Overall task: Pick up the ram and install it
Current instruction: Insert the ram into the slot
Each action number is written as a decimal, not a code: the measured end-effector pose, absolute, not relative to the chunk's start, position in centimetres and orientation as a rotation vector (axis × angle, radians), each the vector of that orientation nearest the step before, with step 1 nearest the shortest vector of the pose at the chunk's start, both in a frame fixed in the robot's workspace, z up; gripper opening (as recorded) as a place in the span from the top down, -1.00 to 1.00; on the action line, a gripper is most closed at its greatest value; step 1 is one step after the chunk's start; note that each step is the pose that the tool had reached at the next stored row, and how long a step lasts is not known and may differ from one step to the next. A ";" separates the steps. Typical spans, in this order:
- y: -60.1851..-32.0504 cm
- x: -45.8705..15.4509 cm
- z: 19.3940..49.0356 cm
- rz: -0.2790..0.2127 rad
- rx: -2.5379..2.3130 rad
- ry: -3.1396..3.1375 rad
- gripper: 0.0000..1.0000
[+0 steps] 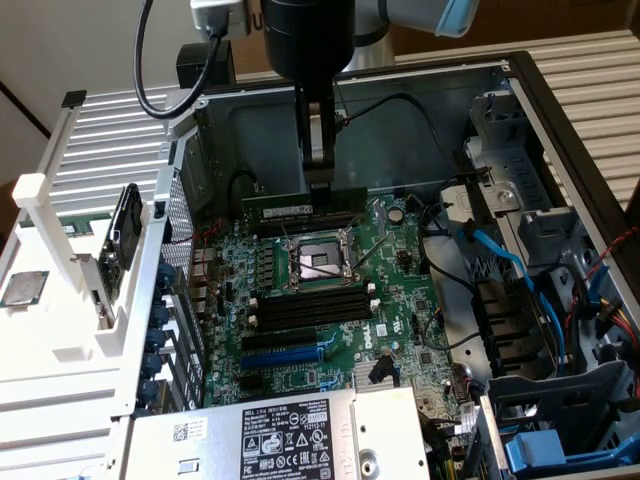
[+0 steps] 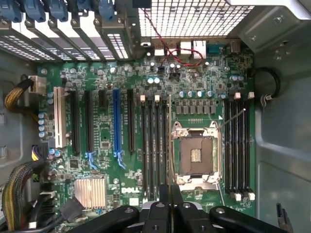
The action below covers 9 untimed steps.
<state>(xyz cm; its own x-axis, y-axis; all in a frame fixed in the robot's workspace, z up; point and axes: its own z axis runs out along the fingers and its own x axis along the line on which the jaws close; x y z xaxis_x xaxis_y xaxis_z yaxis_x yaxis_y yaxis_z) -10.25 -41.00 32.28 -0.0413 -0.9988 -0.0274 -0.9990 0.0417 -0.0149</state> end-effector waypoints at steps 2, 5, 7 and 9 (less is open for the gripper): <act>-40.8 -10.3 32.1 0.011 -2.160 2.239 0.76; -40.8 -10.3 31.8 0.011 -2.166 2.233 0.76; -40.8 -10.3 31.5 0.011 -2.169 2.230 0.76; -40.9 -10.3 31.3 0.011 -2.170 2.229 0.76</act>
<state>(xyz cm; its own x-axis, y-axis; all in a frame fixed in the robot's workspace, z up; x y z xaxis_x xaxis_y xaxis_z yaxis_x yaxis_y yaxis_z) -10.27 -40.93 31.34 -0.0264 -0.9993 -0.0267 -0.9995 0.0268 -0.0161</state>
